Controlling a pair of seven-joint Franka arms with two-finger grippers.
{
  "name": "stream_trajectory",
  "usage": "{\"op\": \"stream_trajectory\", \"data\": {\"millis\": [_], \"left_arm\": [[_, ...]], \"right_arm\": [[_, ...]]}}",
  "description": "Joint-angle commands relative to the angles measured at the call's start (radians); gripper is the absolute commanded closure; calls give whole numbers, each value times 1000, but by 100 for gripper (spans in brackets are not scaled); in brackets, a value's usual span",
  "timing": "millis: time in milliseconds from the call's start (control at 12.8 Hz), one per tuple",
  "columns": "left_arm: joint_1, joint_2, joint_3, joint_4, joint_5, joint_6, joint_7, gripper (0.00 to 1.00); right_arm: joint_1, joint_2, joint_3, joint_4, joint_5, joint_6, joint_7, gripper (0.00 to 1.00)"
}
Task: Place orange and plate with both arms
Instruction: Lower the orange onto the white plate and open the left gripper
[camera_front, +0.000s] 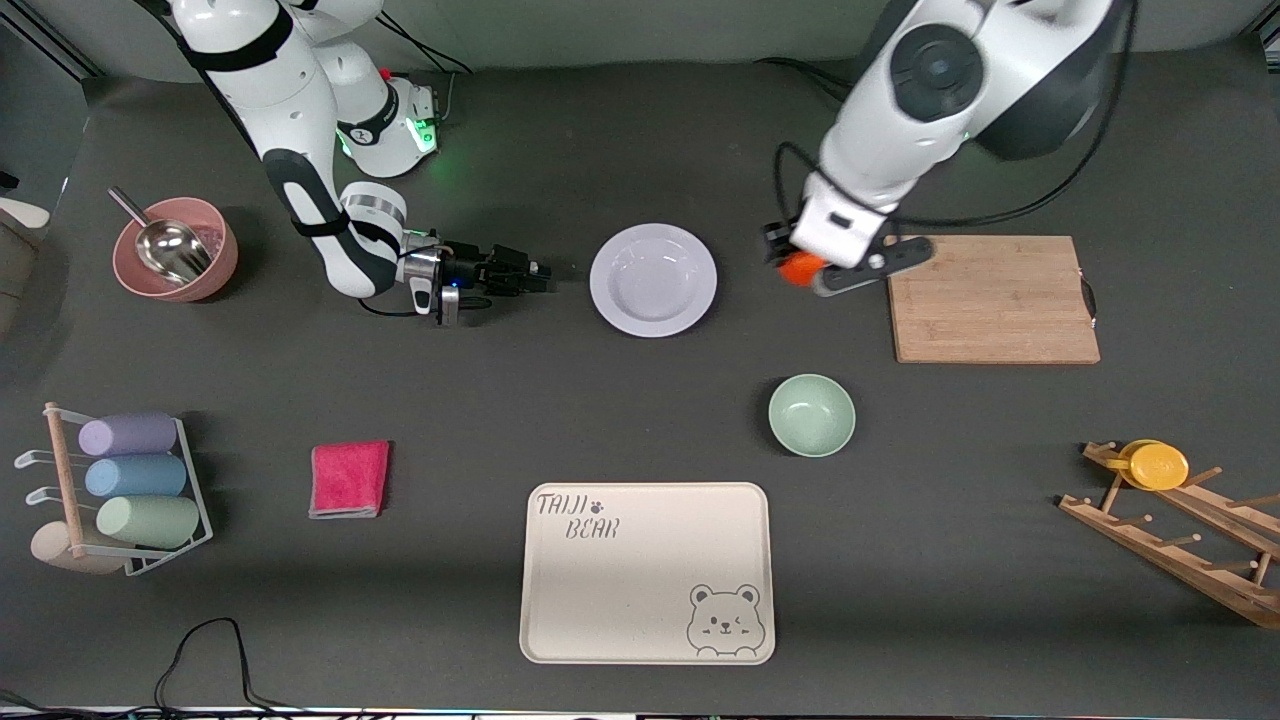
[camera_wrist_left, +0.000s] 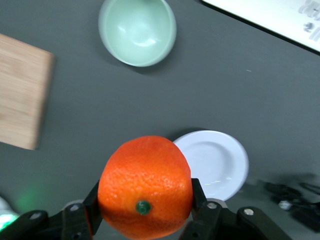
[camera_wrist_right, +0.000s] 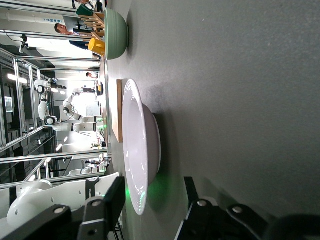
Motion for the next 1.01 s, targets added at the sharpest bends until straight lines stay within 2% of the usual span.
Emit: {"op": "stream_trajectory", "data": {"millis": [0,156,390,624,936], "left_arm": [[-93,125,-15,17,66,107,-158,100],[-207,262,-13,-11,202,228,-335,100],[-276,388,-12,-12,310,325,-459,100],[-312,456,-7,-53,391,432,-541,100],[-313,505,-7,-60,483,463,-621,100]], "right_arm": [[0,25,3,8,27,-2,-34,52],[0,31,3,8,27,-2,-34,53],[0,32,3,8,27,-2,-34,53],[0,38,3,8,27,-2,-34,53],[0,38,5,8,27,-2,-34,53]]}}
